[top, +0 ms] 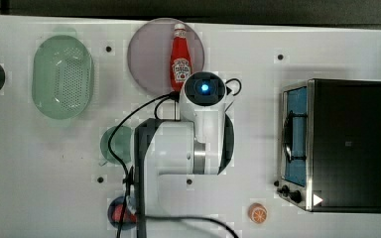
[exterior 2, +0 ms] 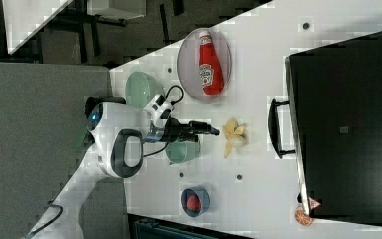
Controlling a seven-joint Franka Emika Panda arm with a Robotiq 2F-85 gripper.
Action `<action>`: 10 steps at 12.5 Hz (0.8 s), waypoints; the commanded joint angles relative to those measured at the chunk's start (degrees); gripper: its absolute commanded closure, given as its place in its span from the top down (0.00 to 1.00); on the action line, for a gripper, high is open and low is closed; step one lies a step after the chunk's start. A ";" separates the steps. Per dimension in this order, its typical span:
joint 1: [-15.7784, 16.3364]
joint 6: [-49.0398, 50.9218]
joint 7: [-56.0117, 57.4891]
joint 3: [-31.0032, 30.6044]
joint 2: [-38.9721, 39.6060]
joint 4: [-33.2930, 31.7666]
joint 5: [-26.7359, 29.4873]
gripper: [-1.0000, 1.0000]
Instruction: Pick Banana and place it in mug.
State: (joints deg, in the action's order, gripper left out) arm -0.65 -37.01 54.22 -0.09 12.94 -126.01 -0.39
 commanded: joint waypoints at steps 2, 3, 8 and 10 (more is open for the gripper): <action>-0.69 -11.17 9.48 0.39 2.48 -4.31 -1.20 1.00; -0.67 -13.18 9.77 0.32 3.63 -5.05 -1.27 1.00; -0.71 -20.21 13.23 0.62 7.94 -7.43 -1.29 1.00; -0.76 -20.66 13.18 0.70 8.68 -8.64 -1.29 0.85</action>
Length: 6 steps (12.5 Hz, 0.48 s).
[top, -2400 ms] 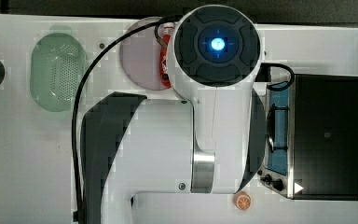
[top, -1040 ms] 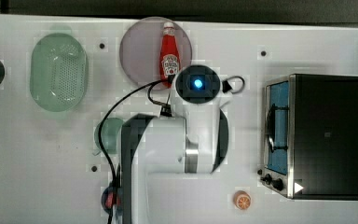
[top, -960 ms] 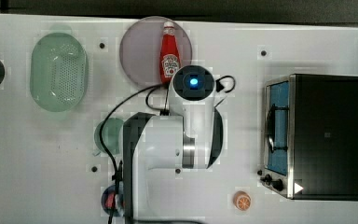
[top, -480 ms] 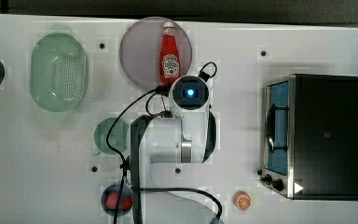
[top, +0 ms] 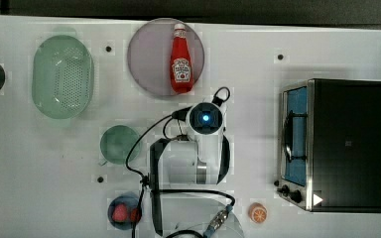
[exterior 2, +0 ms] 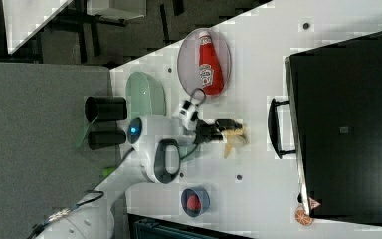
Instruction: Pick Banana and place it in mug.
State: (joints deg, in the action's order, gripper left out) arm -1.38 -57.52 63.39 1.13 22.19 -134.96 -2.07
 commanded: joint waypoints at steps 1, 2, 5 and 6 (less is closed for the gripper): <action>-0.05 -0.88 4.02 -0.38 -0.49 0.05 0.40 0.72; -0.05 -2.28 4.01 -0.34 -0.49 -0.02 0.40 0.60; -0.05 -3.23 4.03 -0.32 -0.55 -1.26 0.41 0.23; -0.05 -3.22 4.00 -0.28 -0.90 -1.25 0.41 0.22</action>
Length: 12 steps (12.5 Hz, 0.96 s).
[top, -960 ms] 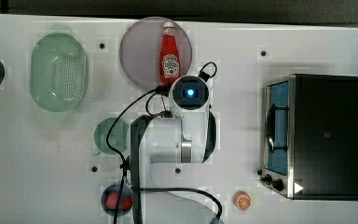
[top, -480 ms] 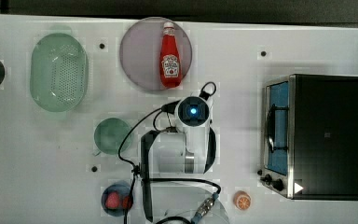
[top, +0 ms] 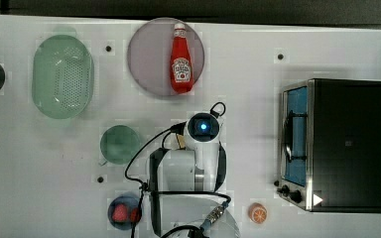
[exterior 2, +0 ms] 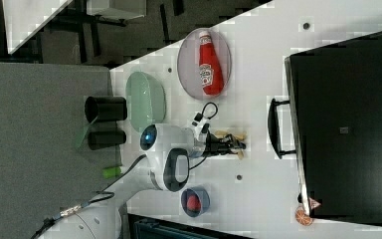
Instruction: Pick Banana and place it in mug.
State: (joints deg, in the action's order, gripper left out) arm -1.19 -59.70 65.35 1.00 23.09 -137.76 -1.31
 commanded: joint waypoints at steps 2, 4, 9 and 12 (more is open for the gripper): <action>-0.25 -0.88 1.86 0.16 -4.64 1.57 -0.31 0.22; -0.47 1.89 1.56 1.65 -14.08 2.09 -0.27 0.22; -0.37 25.19 -1.35 2.39 -29.52 8.49 -0.27 0.22; 0.68 39.85 -11.47 -0.32 -34.05 14.55 -0.26 0.22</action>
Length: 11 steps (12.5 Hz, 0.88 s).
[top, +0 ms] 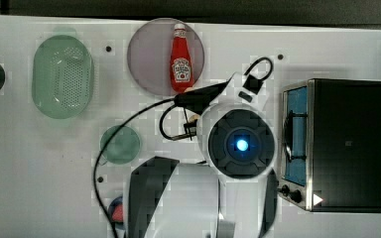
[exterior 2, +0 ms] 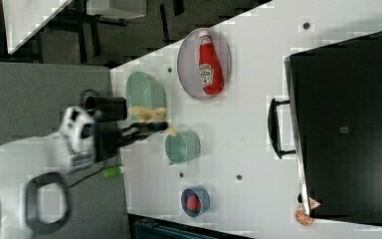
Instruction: Pick Banana and place it in mug.
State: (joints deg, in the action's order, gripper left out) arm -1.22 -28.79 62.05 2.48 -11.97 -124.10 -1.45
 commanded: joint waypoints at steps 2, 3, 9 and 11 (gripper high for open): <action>1.51 9.48 -13.60 -5.39 0.14 1.60 -0.12 0.22; 1.80 9.46 -16.82 -7.55 0.02 1.58 -0.11 0.22; 2.86 9.17 -43.18 -20.69 2.08 1.04 2.70 0.22; 2.95 6.68 -51.74 -24.24 3.76 0.06 4.79 0.22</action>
State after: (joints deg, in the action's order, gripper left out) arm 1.81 -20.44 20.95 -22.38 -6.85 -124.55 3.23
